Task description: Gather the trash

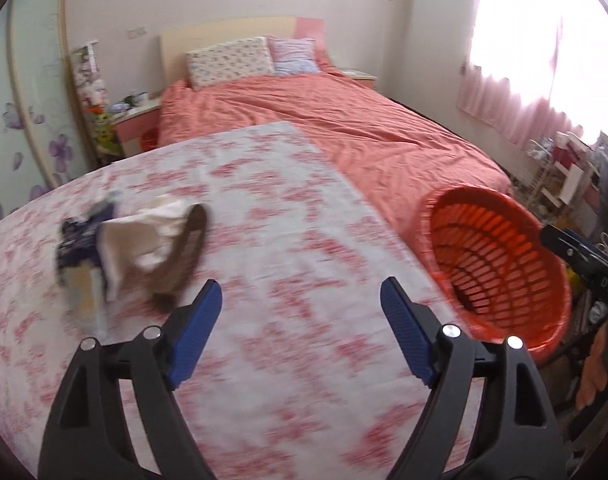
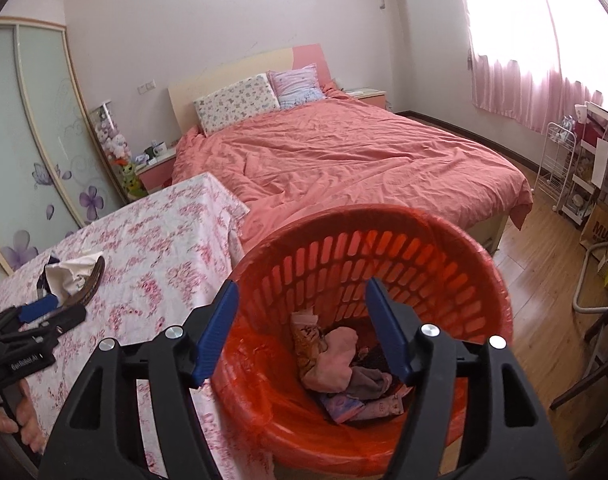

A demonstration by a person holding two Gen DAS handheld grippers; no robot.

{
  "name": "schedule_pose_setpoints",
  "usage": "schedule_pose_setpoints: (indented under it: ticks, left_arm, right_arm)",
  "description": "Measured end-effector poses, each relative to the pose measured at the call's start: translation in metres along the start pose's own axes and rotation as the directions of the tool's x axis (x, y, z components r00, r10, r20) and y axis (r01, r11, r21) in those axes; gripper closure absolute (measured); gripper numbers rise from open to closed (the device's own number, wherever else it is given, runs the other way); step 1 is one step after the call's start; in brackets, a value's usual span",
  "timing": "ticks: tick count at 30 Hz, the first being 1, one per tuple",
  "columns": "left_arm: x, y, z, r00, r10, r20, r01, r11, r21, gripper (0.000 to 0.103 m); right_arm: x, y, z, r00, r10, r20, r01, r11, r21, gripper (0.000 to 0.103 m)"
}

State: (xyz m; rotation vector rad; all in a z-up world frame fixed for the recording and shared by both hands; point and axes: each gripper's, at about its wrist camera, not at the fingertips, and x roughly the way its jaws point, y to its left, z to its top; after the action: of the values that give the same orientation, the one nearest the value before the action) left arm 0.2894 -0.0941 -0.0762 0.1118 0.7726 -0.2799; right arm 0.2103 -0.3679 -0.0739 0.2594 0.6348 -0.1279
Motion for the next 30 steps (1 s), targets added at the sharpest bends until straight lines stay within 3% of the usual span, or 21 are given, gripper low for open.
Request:
schedule_pose_setpoints:
  ticks: [8, 12, 16, 18, 20, 25, 27, 28, 30]
  left_arm:
    - [-0.019, 0.109, -0.012, 0.982, 0.191, 0.011, -0.187, 0.968, -0.166, 0.021]
    - [-0.010, 0.140, -0.012, 0.983, 0.183, -0.021, -0.183, 0.960, -0.211, 0.021]
    - [0.006, 0.147, -0.006, 0.984, 0.171, -0.054, -0.179, 0.960, -0.214, 0.022]
    - [0.016, 0.152, -0.005, 0.987, 0.142, -0.073, -0.155, 0.959, -0.237, 0.032]
    - [0.021, 0.156, -0.006, 0.988, 0.128, -0.087, -0.146, 0.958, -0.245, 0.048]
    - [0.015, 0.162, -0.012, 0.988, 0.131, -0.076, -0.145, 0.962, -0.232, 0.056]
    - [0.006, 0.168, -0.018, 0.989, 0.130, -0.070, -0.143, 0.961, -0.238, 0.063]
    - [0.001, 0.170, -0.020, 0.989, 0.129, -0.070, -0.142, 0.961, -0.238, 0.072]
    - [-0.009, 0.180, -0.028, 0.989, 0.129, -0.065, -0.141, 0.959, -0.247, 0.073]
  right_arm:
    - [0.011, 0.054, -0.016, 0.997, 0.047, -0.058, -0.051, 0.995, -0.081, 0.037]
    - [0.016, 0.083, -0.022, 0.993, 0.082, -0.086, -0.092, 0.989, -0.112, 0.037]
    - [0.018, 0.109, -0.027, 0.989, 0.103, -0.103, -0.117, 0.983, -0.141, 0.037]
    - [0.018, 0.118, -0.027, 0.987, 0.113, -0.111, -0.128, 0.981, -0.148, 0.037]
    - [0.019, 0.125, -0.028, 0.986, 0.117, -0.116, -0.135, 0.978, -0.159, 0.037]
    - [0.022, 0.141, -0.030, 0.983, 0.132, -0.131, -0.154, 0.972, -0.176, 0.037]
    - [0.024, 0.148, -0.032, 0.980, 0.140, -0.138, -0.164, 0.970, -0.181, 0.037]
    - [0.026, 0.152, -0.032, 0.979, 0.144, -0.142, -0.169, 0.969, -0.183, 0.037]
    - [0.028, 0.161, -0.034, 0.976, 0.155, -0.151, -0.183, 0.965, -0.187, 0.037]
